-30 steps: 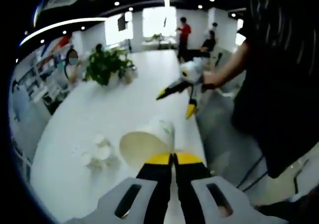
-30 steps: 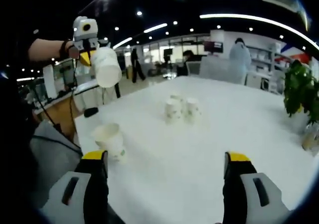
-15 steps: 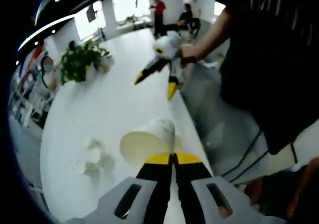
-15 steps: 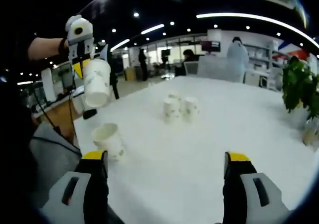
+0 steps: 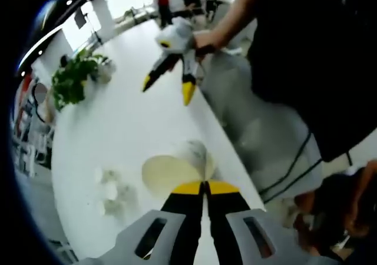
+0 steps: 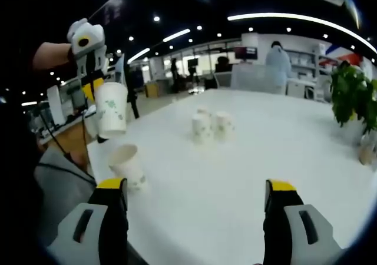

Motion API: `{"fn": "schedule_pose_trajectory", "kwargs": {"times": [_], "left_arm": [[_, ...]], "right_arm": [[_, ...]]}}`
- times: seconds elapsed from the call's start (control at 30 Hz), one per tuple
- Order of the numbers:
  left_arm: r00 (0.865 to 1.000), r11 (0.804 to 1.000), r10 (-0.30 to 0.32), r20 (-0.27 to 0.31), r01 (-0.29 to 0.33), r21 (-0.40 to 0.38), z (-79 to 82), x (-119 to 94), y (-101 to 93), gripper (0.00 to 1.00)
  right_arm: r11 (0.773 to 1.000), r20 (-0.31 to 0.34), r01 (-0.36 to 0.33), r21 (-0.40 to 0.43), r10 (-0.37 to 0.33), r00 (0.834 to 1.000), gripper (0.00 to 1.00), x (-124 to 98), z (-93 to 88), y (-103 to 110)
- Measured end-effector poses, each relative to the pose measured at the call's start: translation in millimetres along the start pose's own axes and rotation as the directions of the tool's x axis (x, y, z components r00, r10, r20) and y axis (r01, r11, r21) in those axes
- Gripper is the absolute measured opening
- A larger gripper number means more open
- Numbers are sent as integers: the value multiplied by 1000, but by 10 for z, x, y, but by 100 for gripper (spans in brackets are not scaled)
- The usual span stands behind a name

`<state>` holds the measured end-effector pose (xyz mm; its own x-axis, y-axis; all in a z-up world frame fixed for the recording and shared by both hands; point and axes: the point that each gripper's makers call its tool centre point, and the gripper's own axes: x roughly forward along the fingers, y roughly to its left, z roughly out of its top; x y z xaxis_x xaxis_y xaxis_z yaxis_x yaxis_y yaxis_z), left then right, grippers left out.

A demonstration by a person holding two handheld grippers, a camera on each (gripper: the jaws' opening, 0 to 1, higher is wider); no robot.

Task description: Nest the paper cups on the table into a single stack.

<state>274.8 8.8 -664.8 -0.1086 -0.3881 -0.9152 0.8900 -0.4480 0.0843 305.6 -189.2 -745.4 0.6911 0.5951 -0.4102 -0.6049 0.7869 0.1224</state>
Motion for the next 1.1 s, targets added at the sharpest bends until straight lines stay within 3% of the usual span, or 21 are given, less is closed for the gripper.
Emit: {"fn": "schedule_pose_trajectory", "kwargs": {"times": [0.17, 0.27, 0.4, 0.63, 0.73, 1.1], "left_arm": [[994, 994, -49, -93, 57, 93, -31, 66, -68, 0], [988, 982, -33, -152, 61, 180, -62, 105, -41, 0], [989, 979, -33, -147, 61, 192, 8, 113, -48, 0], [987, 971, -16, -162, 54, 235, -17, 170, -33, 0], [983, 954, -6, -181, 60, 294, -46, 226, -47, 0], [978, 925, 20, -206, 60, 376, -57, 409, -45, 0]], "right_arm": [[1000, 0, -4, 0, 4, 1000, 95, 10, -8, 1], [1000, 2, -5, 7, 5, 1000, 95, 14, -10, 2], [1000, 2, -5, 7, 5, 1000, 95, 14, -12, 2], [1000, 6, 2, 15, -2, 1000, 95, -3, -18, -40], [1000, 9, 5, 19, -5, 1000, 95, -14, -7, -47], [1000, 9, 2, 19, -2, 1000, 95, -12, -9, -44]]}}
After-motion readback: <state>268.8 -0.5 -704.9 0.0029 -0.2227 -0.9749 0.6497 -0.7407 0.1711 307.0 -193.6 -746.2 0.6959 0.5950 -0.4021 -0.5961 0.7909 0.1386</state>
